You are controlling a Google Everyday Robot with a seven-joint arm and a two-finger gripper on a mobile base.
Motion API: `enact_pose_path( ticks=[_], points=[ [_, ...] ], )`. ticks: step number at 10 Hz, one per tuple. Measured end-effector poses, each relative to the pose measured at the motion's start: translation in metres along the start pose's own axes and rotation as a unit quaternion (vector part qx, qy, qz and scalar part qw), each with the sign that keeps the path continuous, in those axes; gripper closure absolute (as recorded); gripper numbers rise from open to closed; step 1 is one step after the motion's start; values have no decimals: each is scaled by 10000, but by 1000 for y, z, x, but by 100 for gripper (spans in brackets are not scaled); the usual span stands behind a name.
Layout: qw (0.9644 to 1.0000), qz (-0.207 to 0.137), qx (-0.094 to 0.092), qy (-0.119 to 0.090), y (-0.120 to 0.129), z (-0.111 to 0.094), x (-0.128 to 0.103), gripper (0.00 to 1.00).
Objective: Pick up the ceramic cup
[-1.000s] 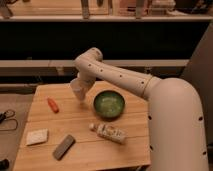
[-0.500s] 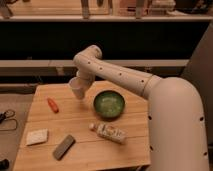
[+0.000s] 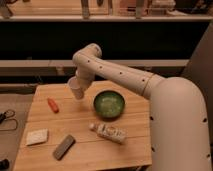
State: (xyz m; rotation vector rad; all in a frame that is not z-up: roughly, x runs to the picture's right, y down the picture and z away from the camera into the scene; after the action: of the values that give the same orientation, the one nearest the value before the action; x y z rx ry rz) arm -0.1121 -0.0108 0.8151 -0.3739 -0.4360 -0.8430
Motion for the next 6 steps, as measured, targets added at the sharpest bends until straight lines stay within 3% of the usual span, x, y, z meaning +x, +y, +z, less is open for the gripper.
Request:
enact_pose_path(
  ticks=[6],
  points=[
    [10000, 14, 22, -32, -3, -11, -6, 100]
  ],
)
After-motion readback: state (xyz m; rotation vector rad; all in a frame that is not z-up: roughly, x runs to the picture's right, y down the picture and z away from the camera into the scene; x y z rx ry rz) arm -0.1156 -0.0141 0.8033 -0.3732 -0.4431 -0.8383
